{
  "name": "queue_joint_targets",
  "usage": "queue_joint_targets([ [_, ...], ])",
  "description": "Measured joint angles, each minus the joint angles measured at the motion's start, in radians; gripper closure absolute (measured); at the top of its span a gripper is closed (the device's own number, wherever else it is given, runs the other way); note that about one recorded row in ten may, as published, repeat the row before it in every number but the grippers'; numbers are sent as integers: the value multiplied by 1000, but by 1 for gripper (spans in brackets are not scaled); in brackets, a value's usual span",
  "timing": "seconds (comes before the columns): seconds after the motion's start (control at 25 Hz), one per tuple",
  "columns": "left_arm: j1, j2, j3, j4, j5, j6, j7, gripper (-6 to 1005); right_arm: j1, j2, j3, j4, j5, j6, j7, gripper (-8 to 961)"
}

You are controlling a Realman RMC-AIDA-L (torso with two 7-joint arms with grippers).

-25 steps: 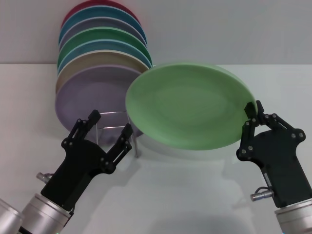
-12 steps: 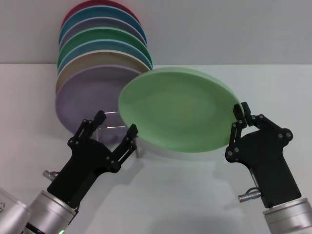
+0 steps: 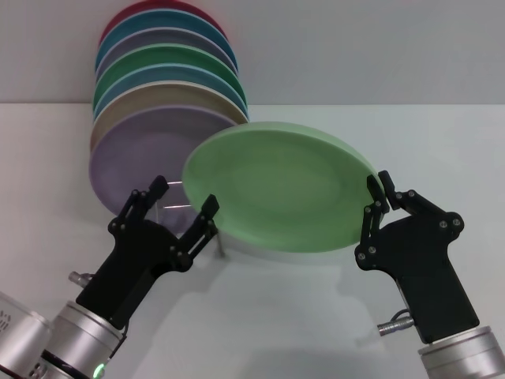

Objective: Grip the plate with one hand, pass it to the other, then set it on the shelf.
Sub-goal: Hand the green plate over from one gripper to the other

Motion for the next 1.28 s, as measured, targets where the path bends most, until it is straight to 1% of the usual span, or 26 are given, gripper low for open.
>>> queue_joint_targets([
  [0.2,7,0,-12,0,-1,-1,-3,262,2,-1,-2,-5,-3,1,0,927],
  [0.6,5,0,-8,3,-1,-1,-4,265,13,-3,-10,-7,-6,13,-11,927],
  [0.8,0,0,-10,2,2,-13,-4,477,16,-2,-11,-7,-7,20,-14,927],
  [1.0,-2,0,-11,1,6,-16,-1,482,24,-1,-11,-7,-7,30,-15,927],
  [1.28,0,0,-12,3,2,-16,-2,579,26,-1,-11,-7,-3,32,-20,926],
])
